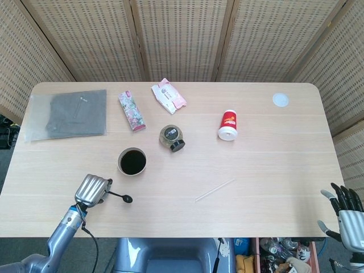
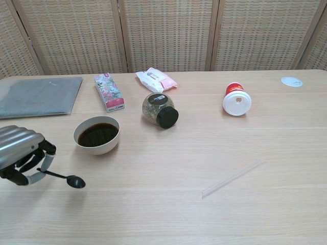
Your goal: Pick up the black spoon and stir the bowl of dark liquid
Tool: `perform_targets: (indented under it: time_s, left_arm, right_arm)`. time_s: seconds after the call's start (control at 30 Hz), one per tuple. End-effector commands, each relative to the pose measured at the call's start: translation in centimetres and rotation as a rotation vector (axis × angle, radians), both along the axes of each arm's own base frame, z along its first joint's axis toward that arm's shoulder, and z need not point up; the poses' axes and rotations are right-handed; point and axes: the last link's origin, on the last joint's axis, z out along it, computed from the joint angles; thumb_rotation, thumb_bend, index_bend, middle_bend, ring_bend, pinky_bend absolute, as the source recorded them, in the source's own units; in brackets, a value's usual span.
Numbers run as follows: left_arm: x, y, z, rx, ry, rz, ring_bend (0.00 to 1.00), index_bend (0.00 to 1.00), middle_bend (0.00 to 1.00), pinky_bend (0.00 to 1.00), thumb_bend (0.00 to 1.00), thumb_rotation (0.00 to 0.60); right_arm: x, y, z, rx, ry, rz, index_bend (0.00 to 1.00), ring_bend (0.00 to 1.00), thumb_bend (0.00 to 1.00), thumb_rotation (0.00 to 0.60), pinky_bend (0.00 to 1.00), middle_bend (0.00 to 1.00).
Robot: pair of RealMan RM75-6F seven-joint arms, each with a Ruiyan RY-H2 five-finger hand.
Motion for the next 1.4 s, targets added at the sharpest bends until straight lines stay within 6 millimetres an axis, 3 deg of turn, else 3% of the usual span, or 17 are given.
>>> perform_targets:
  time_s: [0.03,0.33,0.57,0.9,1.4]
  left_arm:
    - [1.3,1.1,2.0,0.05,0.044,-0.079,0.69,0.71,0.81,0.71,0.4,0.6]
    - [4.0,4.5,5.3,0.144,0.198,-0.249,0.69,0.72,0.81,0.71,0.4,0.6]
    - [5.6,7.9,6.0,0.201,0.421,-0.413,0.69,0.73,0.81,0.71,0.4,0.6]
    - [6.3,11.0,3.7,0.199,0.628,-0.521,0.69,0.73,0.81,0.71,0.4,0.6]
    - [7.5,11.8,0.2,0.175,0.73,-0.6,0.69,0.75,0.81,0.71,0.4,0.6]
  right_arm:
    - [0.0,0.0,0.0,0.0,-0.002,0.003,0.24,0.0,0.36,0.6,0.0,0.15]
    - [0.3,-0.1,-0.1,0.005,-0.005,0.017,0.24,0.0,0.36,0.6,0.0,0.15]
    - [0.5,-0.1,-0.2,0.004,-0.011,0.021,0.24,0.0,0.36,0.6,0.0,0.15]
    - [0.2,0.1,0.0,-0.007,-0.012,0.012,0.24,0.0,0.36,0.6,0.0,0.15]
    - [-0.5,0.3,0.3,-0.019,-0.014,-0.008,0.24,0.0,0.36,0.6,0.0,0.15]
